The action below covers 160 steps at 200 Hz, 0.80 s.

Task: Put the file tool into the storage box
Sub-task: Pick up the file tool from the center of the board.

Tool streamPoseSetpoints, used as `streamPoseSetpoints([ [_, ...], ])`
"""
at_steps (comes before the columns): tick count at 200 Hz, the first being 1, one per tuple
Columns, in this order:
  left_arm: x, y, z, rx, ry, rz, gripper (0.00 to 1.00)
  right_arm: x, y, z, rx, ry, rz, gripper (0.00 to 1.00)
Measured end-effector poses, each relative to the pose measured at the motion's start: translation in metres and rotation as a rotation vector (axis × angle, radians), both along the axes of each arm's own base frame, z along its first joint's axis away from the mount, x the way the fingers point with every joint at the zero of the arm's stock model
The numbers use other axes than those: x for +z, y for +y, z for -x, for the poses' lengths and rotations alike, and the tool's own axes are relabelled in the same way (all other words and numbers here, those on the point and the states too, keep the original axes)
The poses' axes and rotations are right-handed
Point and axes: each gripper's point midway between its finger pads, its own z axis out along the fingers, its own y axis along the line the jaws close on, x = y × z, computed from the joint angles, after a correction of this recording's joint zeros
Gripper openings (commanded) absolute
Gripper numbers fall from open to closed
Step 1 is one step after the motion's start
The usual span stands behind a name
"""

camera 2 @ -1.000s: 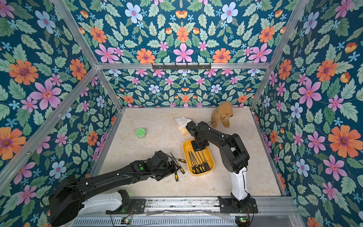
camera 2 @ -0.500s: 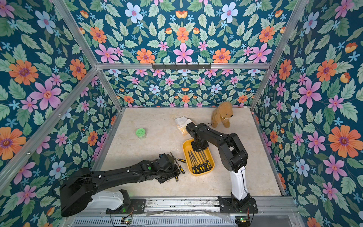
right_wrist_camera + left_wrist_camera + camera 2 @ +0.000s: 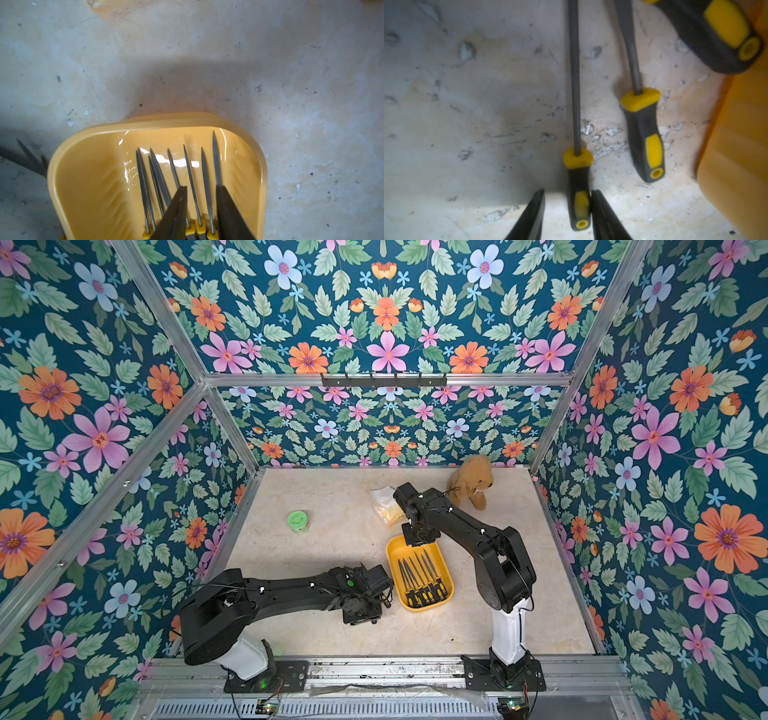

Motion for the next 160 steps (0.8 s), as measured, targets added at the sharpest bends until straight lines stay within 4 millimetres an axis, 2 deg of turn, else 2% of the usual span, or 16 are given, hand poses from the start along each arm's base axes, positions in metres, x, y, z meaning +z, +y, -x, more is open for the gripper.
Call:
streamPoseSetpoints([
  [25,-0.005,0.008,0.004,-0.041,0.025,-0.055,0.09,-0.002,-0.002,0.004,0.002,0.009,0.001,0.28],
  [63,0.004,0.011,0.001,-0.062,-0.001,-0.023,0.03,0.001,0.002,0.007,0.007,0.016,-0.024,0.29],
  [77,0.011,0.031,0.009,-0.078,0.008,-0.068,0.0,0.004,0.006,0.009,0.012,0.022,-0.056,0.3],
  [85,0.02,0.04,0.012,-0.08,0.004,-0.075,0.0,0.007,0.011,0.011,0.016,0.029,-0.088,0.3],
  [119,0.056,0.054,0.019,-0.127,-0.05,0.001,0.0,0.026,0.046,0.016,0.025,0.057,-0.294,0.32],
  [160,0.083,0.053,0.032,-0.188,-0.076,0.162,0.0,0.038,0.083,0.031,0.036,0.139,-0.53,0.35],
])
